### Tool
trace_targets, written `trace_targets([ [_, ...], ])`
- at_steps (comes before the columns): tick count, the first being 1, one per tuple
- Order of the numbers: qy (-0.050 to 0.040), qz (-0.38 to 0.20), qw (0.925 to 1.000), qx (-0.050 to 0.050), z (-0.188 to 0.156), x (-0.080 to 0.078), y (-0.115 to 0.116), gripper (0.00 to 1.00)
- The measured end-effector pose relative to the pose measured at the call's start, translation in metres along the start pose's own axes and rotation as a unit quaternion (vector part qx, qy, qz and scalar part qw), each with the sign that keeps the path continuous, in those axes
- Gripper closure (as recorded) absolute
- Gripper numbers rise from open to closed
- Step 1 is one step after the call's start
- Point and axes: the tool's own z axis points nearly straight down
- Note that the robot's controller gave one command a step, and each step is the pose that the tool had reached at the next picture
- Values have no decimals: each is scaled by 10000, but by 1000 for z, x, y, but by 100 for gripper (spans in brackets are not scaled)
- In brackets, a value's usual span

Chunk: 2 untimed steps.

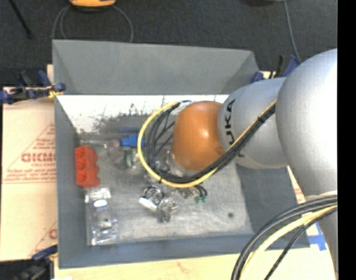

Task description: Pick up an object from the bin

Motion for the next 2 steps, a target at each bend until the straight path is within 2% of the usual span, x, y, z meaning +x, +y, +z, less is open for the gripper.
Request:
trace_targets([
  [1, -18, 2, 10000, 4, -2, -1, 0, 100],
  [2, 24, -1185, 9929, 21, -173, 32, -28, 100],
])
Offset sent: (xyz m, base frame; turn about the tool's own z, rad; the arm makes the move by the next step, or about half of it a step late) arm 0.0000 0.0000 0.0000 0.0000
